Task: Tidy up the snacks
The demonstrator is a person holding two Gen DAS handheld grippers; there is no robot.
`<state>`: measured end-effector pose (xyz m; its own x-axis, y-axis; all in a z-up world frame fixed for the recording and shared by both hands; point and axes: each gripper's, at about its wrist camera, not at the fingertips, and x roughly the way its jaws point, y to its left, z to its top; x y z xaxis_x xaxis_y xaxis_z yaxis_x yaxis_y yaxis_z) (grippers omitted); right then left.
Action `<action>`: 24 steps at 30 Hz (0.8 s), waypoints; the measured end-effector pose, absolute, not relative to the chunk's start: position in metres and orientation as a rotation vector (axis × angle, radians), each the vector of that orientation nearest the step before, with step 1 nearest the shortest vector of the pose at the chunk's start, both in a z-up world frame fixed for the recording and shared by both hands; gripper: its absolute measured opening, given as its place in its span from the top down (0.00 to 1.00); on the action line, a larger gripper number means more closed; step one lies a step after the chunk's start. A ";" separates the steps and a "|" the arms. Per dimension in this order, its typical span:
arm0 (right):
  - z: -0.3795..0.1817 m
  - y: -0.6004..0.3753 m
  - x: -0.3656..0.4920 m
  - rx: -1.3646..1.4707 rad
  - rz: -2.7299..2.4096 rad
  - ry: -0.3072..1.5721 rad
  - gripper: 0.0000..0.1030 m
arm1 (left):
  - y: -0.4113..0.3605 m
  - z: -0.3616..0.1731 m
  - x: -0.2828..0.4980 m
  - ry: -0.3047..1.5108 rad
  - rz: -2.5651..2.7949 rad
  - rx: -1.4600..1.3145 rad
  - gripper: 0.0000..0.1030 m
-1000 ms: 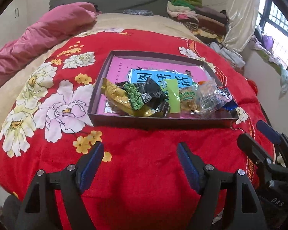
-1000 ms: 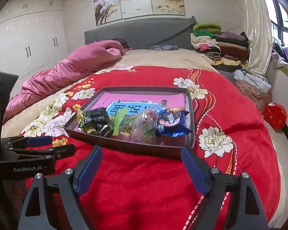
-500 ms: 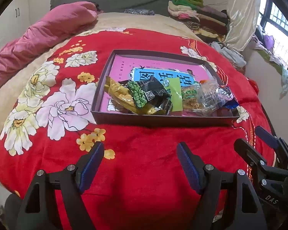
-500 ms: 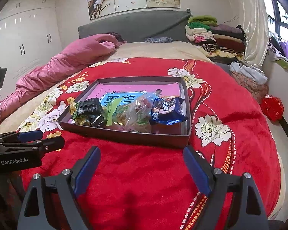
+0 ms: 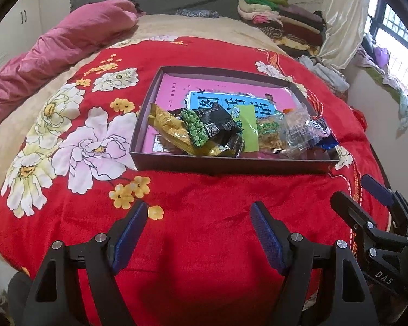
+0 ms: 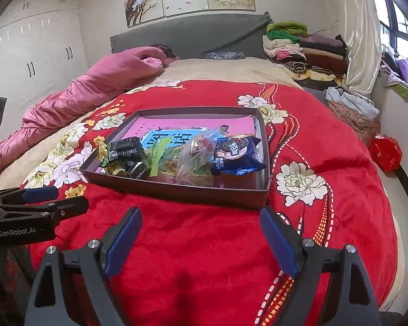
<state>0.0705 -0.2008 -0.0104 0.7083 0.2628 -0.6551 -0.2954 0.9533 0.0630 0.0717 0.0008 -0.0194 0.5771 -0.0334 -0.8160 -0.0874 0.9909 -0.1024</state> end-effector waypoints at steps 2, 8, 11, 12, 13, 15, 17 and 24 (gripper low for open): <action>-0.011 -0.201 0.071 -0.046 0.309 0.720 0.15 | 0.001 -0.020 0.072 0.958 0.030 -0.139 0.23; -0.011 -0.203 0.072 -0.042 0.309 0.720 0.15 | 0.002 -0.020 0.071 0.960 0.019 -0.148 0.23; -0.011 -0.204 0.072 -0.039 0.315 0.718 0.15 | 0.001 -0.020 0.071 0.963 0.003 -0.163 0.23; -0.011 -0.203 0.072 -0.040 0.316 0.717 0.15 | 0.001 -0.020 0.071 0.963 0.002 -0.161 0.23; -0.010 -0.203 0.072 -0.041 0.318 0.716 0.15 | 0.000 -0.020 0.071 0.962 0.001 -0.161 0.23; -0.010 -0.202 0.072 -0.041 0.320 0.716 0.14 | 0.000 -0.020 0.071 0.963 0.002 -0.160 0.23; -0.010 -0.201 0.072 -0.040 0.321 0.717 0.14 | 0.000 -0.020 0.071 0.963 0.002 -0.161 0.23; -0.012 -0.203 0.073 -0.030 0.316 0.720 0.11 | 0.001 -0.023 0.073 0.976 0.006 -0.180 0.23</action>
